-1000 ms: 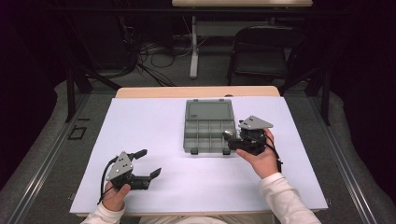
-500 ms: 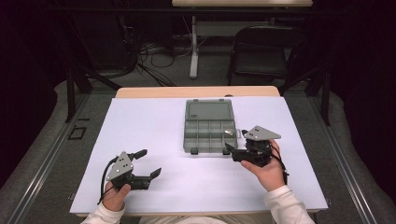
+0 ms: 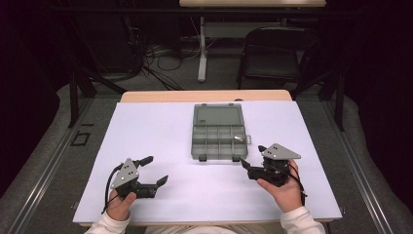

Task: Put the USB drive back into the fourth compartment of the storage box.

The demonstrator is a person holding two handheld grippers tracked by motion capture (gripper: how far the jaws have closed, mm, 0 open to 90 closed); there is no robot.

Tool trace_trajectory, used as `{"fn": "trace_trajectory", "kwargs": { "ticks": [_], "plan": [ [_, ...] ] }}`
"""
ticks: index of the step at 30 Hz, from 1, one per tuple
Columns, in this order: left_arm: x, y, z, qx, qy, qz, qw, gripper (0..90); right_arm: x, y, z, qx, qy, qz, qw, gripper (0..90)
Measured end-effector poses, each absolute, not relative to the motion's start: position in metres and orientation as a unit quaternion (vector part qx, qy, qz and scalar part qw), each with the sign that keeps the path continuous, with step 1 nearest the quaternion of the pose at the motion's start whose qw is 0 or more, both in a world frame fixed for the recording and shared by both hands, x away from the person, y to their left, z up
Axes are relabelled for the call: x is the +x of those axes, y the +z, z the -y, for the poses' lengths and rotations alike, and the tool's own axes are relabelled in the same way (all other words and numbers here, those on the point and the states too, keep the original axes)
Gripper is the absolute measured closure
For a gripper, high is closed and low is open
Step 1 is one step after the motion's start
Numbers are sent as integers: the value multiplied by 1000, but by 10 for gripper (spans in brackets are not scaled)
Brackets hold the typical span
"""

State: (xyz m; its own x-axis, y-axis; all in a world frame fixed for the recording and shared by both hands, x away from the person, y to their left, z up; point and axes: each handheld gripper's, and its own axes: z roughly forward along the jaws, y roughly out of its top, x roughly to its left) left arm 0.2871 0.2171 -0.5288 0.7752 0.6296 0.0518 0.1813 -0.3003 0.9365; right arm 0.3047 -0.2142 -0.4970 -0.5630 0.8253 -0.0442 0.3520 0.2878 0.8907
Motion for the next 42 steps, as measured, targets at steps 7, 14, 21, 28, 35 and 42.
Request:
{"fn": "trace_trajectory", "kwargs": {
  "ticks": [7, 14, 21, 28, 35, 42],
  "plan": [
    [287, -529, -216, 778, 212, -261, 530, 158, 297, -510, 221, 397, 451, -757, 256, 218],
    [287, -529, -217, 779, 212, -259, 530, 158, 293, -520, 228, 409, 451, -748, 264, 218],
    [287, -528, -216, 778, 211, -258, 532, 158, 294, -532, 231, 420, 446, -748, 257, 217],
    [287, -528, -216, 779, 211, -257, 533, 158, 298, -536, 232, 426, 445, -746, 253, 218],
    [286, -528, -216, 779, 210, -255, 532, 158, 300, -538, 231, 432, 452, -739, 253, 218],
    [286, -528, -216, 779, 210, -255, 533, 158, 302, -543, 229, 429, 445, -745, 250, 221]
  ]
}}
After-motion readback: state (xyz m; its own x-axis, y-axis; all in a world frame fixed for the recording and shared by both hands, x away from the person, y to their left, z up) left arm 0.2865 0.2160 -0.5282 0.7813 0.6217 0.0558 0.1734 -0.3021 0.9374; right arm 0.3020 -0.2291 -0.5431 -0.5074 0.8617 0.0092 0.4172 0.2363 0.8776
